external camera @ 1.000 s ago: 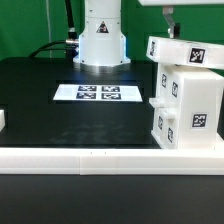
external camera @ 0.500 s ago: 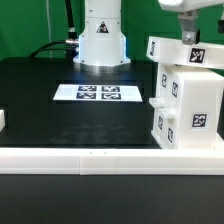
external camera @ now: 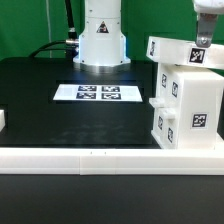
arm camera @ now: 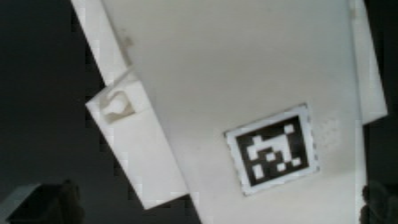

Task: Assemble cabinet

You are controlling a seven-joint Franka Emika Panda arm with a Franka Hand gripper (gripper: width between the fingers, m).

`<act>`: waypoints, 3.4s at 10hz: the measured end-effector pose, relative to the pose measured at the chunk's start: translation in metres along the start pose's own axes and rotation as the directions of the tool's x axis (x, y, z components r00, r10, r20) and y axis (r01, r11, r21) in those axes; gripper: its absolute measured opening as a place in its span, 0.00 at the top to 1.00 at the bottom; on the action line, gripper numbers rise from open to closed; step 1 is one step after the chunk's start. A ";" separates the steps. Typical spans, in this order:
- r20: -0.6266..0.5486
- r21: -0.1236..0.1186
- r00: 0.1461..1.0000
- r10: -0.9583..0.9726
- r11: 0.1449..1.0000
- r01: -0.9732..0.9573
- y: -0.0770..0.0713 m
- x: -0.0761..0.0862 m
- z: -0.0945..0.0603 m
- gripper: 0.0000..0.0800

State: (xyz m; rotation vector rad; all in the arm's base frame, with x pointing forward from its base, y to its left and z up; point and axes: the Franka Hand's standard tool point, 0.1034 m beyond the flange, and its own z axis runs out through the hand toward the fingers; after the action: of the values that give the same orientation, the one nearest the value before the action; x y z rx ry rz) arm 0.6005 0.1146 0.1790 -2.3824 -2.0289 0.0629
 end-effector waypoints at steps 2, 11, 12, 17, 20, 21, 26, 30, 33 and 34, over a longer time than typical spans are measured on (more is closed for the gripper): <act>0.015 -0.002 0.983 -0.186 0.983 0.186 0.001 -0.006 0.002 0.00; 0.017 0.010 0.988 -0.153 0.988 0.153 -0.007 -0.020 0.019 0.00; 0.017 0.010 0.989 -0.150 0.989 0.150 -0.007 -0.020 0.019 0.00; 0.017 0.013 0.990 -0.141 0.990 0.141 -0.006 -0.023 0.019 0.30; 0.019 0.015 1.000 -0.013 1.000 0.013 -0.008 -0.023 0.019 0.30; 0.025 0.021 0.986 0.163 0.986 -0.164 -0.010 -0.023 0.019 0.30; 0.027 0.007 0.741 0.670 0.742 -0.671 -0.014 -0.018 0.017 0.30; 0.018 0.002 0.292 0.956 0.292 -0.956 -0.018 -0.011 0.018 0.30; 0.018 -0.002 -0.120 0.993 -0.120 -0.993 -0.022 -0.004 0.021 0.30; 0.013 -0.001 -0.205 0.979 -0.205 -0.979 -0.024 -0.002 0.022 0.30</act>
Offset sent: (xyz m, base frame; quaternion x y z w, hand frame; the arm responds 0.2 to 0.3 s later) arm -0.0067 -0.0044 -0.0040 -0.0015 0.0074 0.0134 0.9999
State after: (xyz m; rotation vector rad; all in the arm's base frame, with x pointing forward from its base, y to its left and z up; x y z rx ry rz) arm 0.5754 0.1165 0.1578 -3.1101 0.5768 0.0746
